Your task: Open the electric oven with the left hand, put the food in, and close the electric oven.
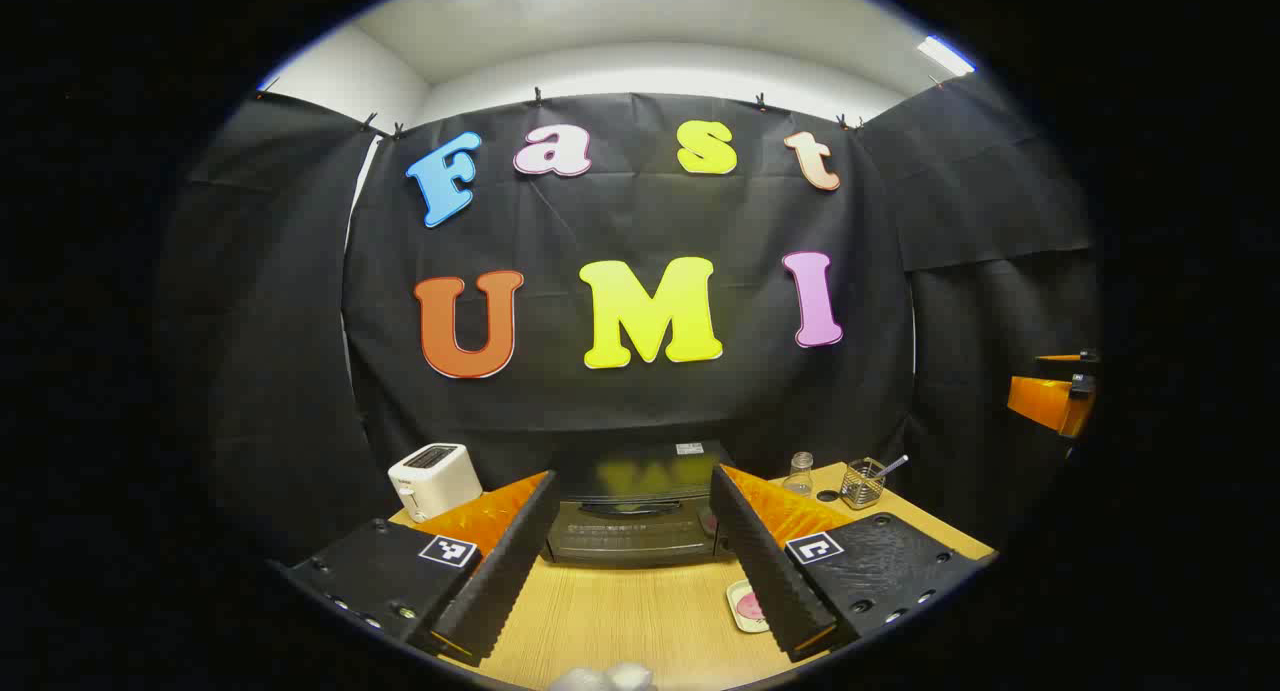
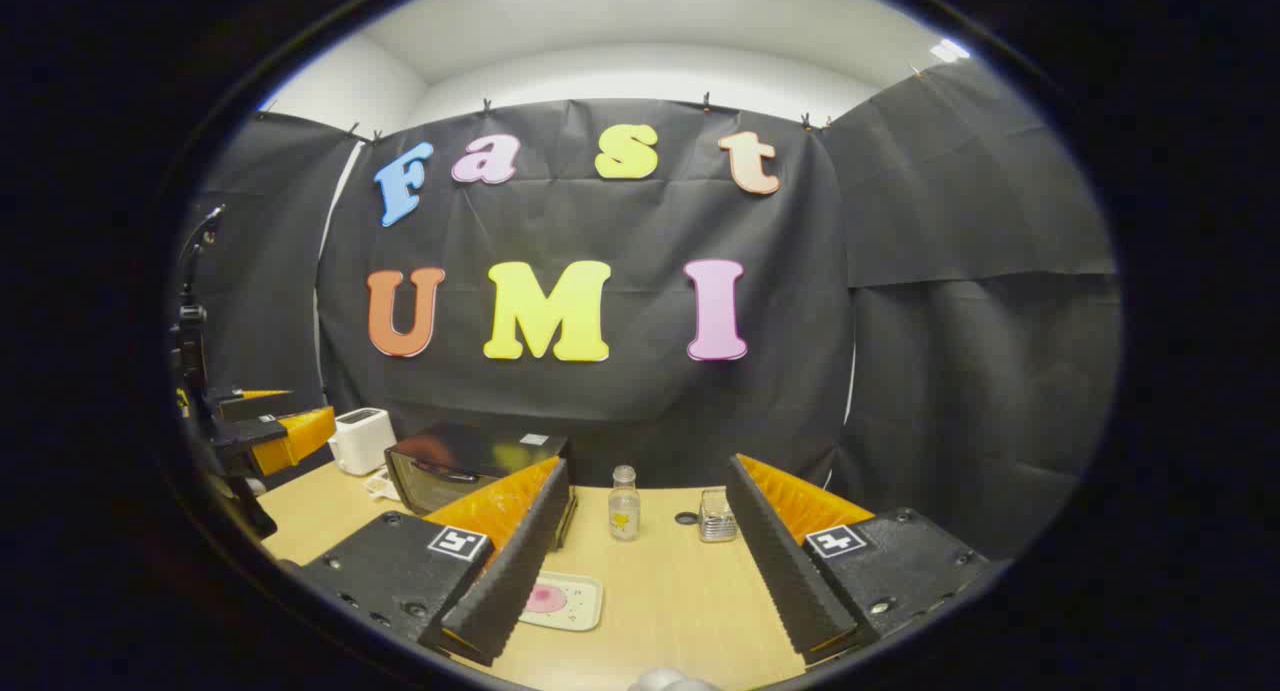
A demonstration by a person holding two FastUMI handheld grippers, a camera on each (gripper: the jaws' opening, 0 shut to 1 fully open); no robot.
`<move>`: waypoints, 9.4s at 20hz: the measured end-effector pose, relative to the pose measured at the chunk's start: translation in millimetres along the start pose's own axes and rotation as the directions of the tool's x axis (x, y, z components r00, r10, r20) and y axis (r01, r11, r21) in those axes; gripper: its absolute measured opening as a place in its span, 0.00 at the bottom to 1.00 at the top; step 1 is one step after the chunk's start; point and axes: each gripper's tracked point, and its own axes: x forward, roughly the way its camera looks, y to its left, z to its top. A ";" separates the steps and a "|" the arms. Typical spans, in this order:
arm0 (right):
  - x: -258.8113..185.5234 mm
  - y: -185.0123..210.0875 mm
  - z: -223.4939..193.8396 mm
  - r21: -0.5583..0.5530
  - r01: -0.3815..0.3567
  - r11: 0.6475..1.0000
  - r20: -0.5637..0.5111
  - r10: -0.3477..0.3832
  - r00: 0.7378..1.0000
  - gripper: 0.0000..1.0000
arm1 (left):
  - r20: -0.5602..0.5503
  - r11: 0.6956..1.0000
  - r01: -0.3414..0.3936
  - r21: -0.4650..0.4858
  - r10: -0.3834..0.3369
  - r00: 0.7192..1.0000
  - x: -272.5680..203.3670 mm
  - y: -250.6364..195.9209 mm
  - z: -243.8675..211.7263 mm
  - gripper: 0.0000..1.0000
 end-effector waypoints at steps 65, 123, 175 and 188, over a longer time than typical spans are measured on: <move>-41.3 -0.2 -59.0 0.025 0.082 0.996 -0.203 -0.076 0.976 0.96 | -0.350 0.998 0.049 -0.034 -0.058 0.935 101.7 -1.9 -230.6 0.98; 156.5 68.8 -378.1 0.231 -0.146 0.962 -0.813 0.274 0.514 0.37 | -0.095 0.985 -0.170 0.026 0.172 0.980 -44.6 54.9 -23.9 0.96; 118.3 286.6 -299.4 0.825 0.287 0.487 -0.527 0.476 0.705 0.04 | -0.157 0.977 -0.208 0.045 0.212 0.964 -116.9 111.8 -36.0 0.96; 208.4 327.5 -301.7 0.856 0.348 0.382 -0.495 0.411 0.766 0.00 | -0.190 0.958 -0.277 0.072 0.286 0.939 -99.9 141.7 -48.1 0.96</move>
